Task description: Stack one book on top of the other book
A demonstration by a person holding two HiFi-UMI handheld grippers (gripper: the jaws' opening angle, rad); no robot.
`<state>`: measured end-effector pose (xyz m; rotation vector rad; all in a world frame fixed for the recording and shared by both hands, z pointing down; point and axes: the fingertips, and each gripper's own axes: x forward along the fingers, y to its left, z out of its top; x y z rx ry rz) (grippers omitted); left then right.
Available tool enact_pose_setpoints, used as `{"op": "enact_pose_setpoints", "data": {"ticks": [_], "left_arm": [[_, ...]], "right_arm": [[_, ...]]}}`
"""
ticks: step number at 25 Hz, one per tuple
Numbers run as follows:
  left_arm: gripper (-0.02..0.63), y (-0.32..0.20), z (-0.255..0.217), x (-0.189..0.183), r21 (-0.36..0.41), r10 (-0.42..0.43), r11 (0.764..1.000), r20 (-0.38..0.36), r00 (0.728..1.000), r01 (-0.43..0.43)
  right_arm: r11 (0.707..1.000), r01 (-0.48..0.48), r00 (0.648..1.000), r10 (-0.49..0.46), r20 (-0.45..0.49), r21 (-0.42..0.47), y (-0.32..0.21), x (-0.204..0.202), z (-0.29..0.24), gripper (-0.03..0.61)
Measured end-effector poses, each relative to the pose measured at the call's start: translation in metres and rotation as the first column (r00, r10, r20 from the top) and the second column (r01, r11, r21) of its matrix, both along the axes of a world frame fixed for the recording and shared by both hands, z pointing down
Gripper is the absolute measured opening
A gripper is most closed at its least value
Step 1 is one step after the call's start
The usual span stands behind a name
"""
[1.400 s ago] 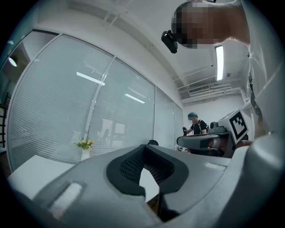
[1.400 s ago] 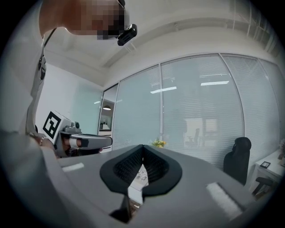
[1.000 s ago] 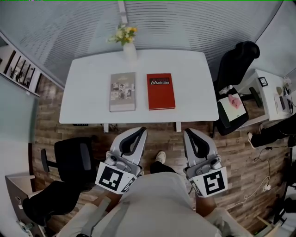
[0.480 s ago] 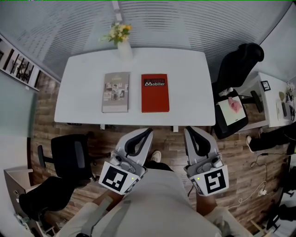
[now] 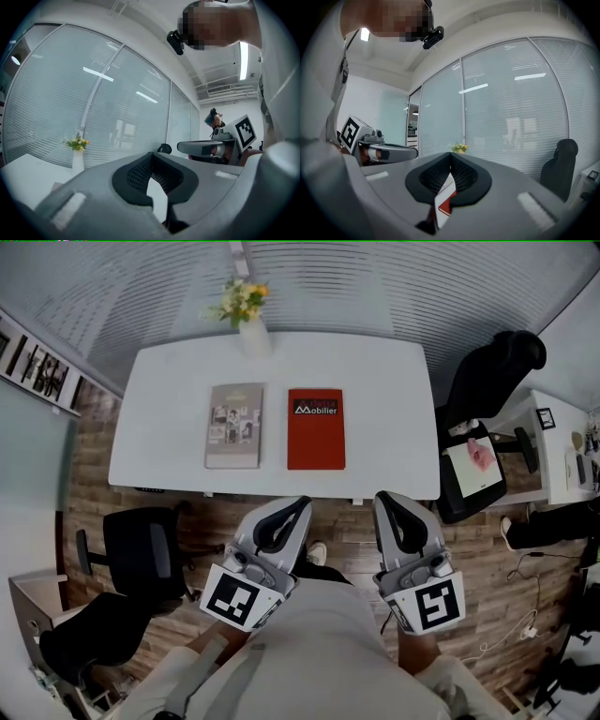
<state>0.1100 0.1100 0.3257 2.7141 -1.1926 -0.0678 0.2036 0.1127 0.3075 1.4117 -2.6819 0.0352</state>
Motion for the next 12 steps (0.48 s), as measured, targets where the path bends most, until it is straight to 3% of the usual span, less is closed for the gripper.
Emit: {"op": "enact_pose_setpoints", "data": {"ticks": [12], "left_arm": [[0.005,-0.076,-0.001,-0.027,0.012,-0.026,1.000,-0.022,0.999,0.026]], "right_arm": [[1.000,0.028,0.999,-0.028,-0.024,-0.001,-0.073,-0.029,0.001,0.005]]}}
